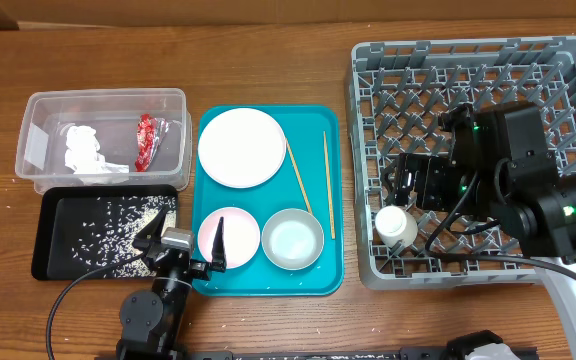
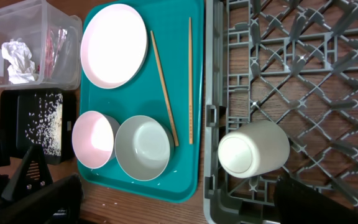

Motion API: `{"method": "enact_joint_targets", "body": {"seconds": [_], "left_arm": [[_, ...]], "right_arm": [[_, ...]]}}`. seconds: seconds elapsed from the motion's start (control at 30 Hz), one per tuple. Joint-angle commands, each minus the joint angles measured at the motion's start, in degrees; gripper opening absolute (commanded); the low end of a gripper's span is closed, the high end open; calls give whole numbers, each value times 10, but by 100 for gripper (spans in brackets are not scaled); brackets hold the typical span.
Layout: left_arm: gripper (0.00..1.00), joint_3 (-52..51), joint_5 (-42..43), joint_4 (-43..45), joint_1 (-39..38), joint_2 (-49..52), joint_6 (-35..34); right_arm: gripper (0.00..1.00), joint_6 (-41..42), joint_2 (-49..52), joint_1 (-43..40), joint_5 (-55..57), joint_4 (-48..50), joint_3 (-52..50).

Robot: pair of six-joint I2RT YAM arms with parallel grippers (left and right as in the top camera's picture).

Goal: Sort waste into correct bins and load items into the dishwasher

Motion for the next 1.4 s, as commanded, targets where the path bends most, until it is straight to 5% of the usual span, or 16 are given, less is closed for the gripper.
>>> {"method": "enact_joint_targets", "body": {"seconds": [0.0, 1.37], "left_arm": [[100, -2, -4, -1, 3, -3, -5], [100, -2, -4, -1, 3, -3, -5]], "right_arm": [[100, 1, -4, 0, -8, 4, 1], [100, -32, 13, 0, -84, 34, 1]]}}
